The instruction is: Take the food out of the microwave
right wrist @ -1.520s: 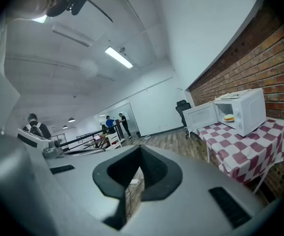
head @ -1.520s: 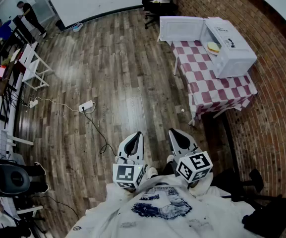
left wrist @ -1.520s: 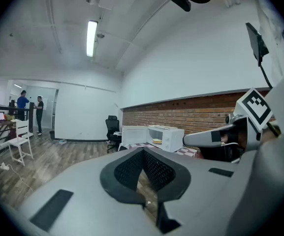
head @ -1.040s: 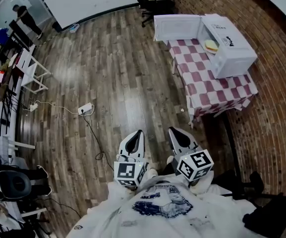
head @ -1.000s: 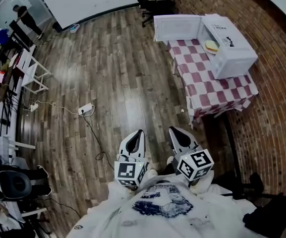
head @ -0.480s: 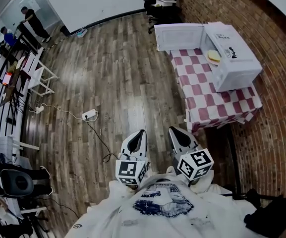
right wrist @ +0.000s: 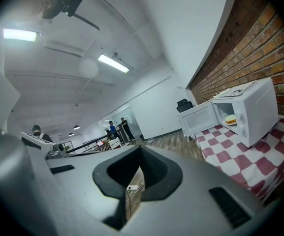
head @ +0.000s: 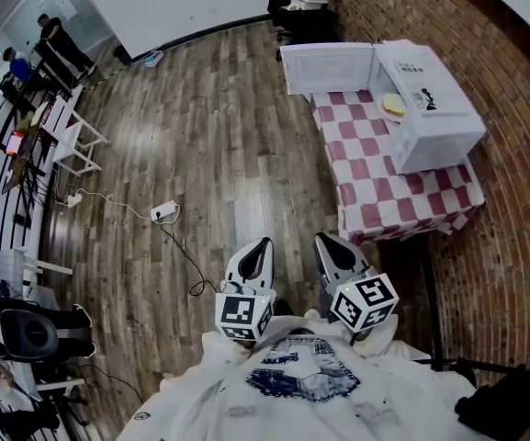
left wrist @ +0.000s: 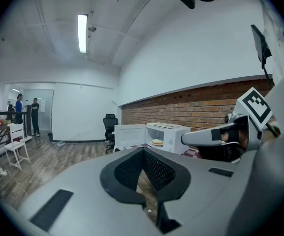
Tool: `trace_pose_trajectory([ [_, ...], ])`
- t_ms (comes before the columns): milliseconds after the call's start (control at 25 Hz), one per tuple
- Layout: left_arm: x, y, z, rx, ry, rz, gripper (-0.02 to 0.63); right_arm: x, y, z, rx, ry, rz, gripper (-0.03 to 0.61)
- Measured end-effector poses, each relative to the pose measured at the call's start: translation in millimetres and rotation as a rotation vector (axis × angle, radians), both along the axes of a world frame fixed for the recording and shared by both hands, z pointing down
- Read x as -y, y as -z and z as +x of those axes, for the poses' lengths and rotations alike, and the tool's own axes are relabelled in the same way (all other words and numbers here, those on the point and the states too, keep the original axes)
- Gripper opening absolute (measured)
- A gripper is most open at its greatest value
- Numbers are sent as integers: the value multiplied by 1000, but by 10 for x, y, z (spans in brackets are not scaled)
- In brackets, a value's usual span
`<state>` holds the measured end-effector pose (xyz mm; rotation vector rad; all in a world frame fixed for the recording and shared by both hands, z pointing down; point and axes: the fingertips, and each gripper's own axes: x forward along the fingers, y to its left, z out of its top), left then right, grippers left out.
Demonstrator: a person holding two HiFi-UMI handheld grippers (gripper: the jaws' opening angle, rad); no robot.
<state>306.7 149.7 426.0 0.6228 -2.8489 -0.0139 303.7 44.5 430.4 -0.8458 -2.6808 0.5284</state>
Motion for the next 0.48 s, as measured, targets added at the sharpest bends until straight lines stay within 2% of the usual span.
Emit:
trace_pose_trajectory([
  [320, -38, -142, -127, -31, 13, 11, 8, -66, -136, -128, -32, 23, 13, 14],
  [480, -147, -202, -339, -35, 17, 14, 8, -137, -202, -301, -47, 22, 31, 14],
])
